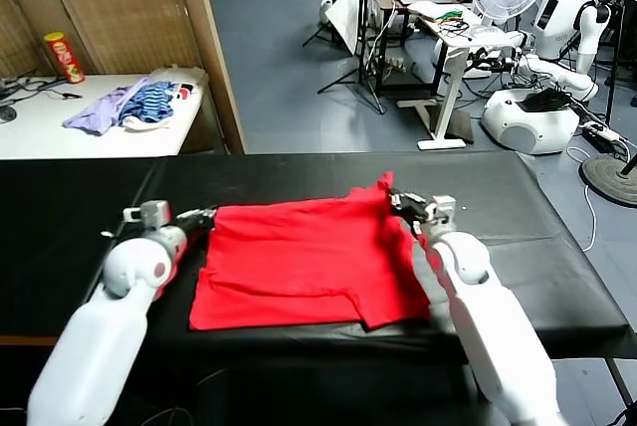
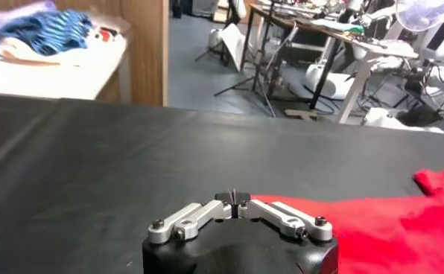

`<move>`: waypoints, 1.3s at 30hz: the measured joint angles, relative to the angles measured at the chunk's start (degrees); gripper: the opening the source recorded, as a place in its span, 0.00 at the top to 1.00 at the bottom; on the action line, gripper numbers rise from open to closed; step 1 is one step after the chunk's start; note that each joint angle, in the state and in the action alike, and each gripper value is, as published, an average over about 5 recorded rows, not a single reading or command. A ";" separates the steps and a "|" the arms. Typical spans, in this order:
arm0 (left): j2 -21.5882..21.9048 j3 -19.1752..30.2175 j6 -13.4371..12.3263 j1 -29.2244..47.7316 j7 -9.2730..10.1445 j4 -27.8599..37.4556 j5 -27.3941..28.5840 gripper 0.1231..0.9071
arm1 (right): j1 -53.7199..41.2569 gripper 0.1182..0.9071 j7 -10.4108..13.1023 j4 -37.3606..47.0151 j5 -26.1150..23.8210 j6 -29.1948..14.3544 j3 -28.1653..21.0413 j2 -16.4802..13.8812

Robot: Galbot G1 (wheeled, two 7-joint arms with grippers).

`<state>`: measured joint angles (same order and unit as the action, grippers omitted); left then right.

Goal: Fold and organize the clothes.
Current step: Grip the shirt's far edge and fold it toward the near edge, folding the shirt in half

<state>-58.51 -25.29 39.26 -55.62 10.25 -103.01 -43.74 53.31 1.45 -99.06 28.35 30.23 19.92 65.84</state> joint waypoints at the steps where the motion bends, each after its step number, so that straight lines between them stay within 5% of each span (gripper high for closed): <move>1: 0.29 -0.64 0.28 -1.07 0.07 -1.29 0.13 0.99 | 1.06 0.99 0.39 -1.41 0.10 0.78 0.35 -0.48; 13: 1.97 -7.52 2.00 -13.56 -1.62 -13.05 4.69 0.99 | 13.83 0.99 2.69 -15.84 -1.57 10.49 2.77 -3.48; 19: 1.35 -8.85 1.55 -20.25 -1.86 -15.96 7.95 0.99 | 18.43 0.99 2.57 -18.75 -2.86 11.96 2.92 -3.42; 23: 0.65 -8.97 2.20 -23.70 -1.75 -17.26 10.40 0.98 | 20.23 0.89 2.38 -20.68 -2.18 11.96 4.00 -3.78; 26: 0.37 -9.21 2.66 -25.76 -1.84 -18.39 11.39 0.87 | 21.03 0.71 2.35 -22.43 -0.59 11.96 5.54 -4.37; 33: -0.40 -10.68 2.93 -28.84 -1.51 -21.10 11.29 0.37 | 20.13 0.24 3.86 -23.59 1.46 11.82 9.48 -3.98; 36: -1.17 -10.80 2.01 -28.15 -0.14 -21.04 9.17 0.21 | 18.29 0.15 4.39 -21.16 -0.48 9.97 9.10 -2.39; 39: -2.39 -10.26 0.36 -25.82 1.33 -19.70 5.59 0.15 | 15.61 0.14 4.49 -17.10 -2.28 6.89 7.58 -0.36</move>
<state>-60.90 -35.56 39.63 -81.44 11.58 -122.71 -38.15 68.93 5.95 -116.17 26.07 37.12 27.50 65.48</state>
